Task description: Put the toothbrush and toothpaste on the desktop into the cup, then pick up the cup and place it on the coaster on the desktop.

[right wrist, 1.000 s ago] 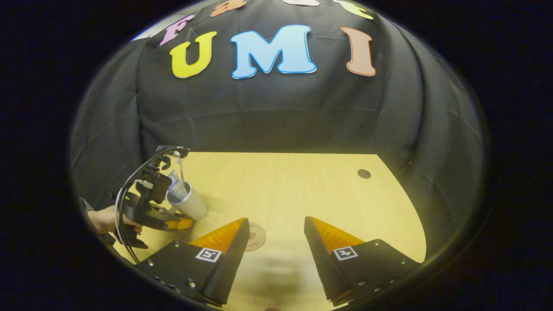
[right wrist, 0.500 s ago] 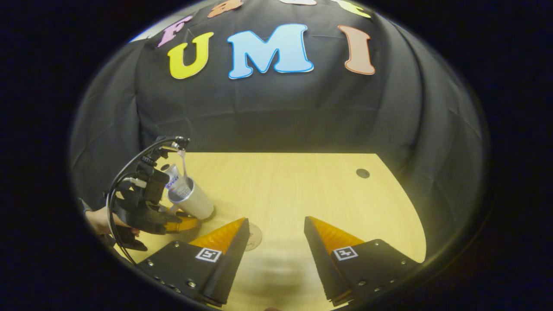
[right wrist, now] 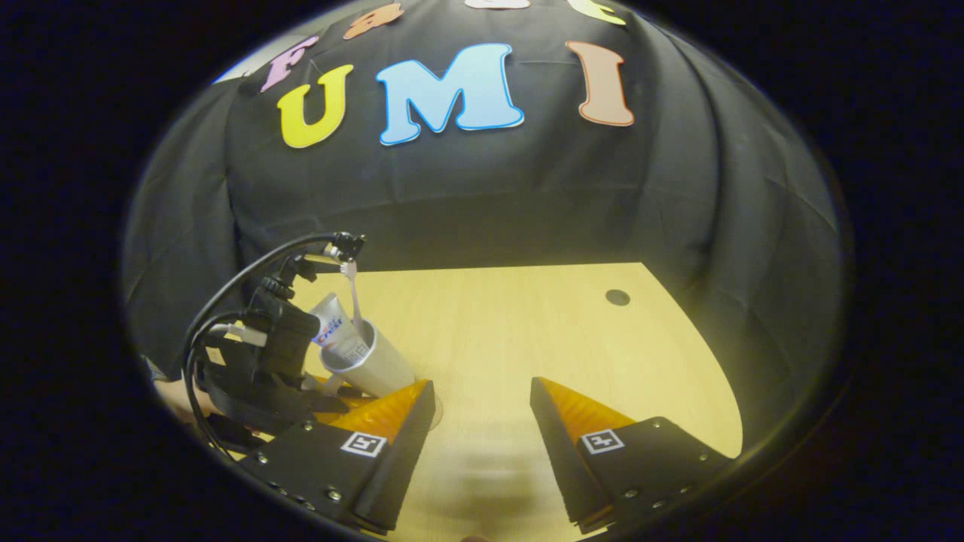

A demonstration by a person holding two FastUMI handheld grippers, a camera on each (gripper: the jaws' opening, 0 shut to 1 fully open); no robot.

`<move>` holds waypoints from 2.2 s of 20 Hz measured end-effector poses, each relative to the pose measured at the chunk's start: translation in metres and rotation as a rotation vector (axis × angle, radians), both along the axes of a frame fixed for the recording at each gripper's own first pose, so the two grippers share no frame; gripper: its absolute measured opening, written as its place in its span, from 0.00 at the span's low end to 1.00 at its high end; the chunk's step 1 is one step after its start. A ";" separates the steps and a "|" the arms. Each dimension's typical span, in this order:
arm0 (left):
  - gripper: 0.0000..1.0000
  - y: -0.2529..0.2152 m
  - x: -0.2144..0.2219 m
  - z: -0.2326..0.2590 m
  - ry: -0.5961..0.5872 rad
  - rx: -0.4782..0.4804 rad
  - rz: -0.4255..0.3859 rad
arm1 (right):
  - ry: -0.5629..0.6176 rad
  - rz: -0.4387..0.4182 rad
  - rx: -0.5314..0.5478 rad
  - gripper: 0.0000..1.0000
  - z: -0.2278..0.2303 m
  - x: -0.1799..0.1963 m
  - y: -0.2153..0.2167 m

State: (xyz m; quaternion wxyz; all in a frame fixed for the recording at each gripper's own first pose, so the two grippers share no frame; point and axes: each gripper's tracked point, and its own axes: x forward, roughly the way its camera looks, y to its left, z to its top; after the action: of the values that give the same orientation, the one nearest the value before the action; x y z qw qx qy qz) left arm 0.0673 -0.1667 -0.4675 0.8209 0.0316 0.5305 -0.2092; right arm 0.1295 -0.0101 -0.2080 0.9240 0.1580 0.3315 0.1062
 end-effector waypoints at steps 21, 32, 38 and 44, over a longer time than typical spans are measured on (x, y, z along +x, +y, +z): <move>0.37 0.013 -0.018 0.002 0.102 0.100 -0.054 | 0.033 -0.038 0.048 0.78 -0.011 0.005 -0.021; 0.90 0.002 -0.020 0.040 -0.021 0.014 -0.012 | 0.002 -0.017 0.055 0.78 0.002 0.003 -0.024; 0.97 0.021 -0.022 0.103 -0.190 -0.056 0.086 | -0.059 0.006 0.054 0.78 0.023 0.000 -0.018; 0.97 0.066 -0.026 0.189 -0.453 -0.116 0.213 | -0.220 0.014 0.021 0.78 0.069 -0.003 -0.009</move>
State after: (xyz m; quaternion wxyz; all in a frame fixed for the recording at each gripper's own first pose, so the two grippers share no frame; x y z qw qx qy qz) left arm 0.0415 -0.1010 -0.2782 0.9366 -0.0252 0.3206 -0.1393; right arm 0.1264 -0.0193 -0.1394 0.9523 0.1526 0.2283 0.1329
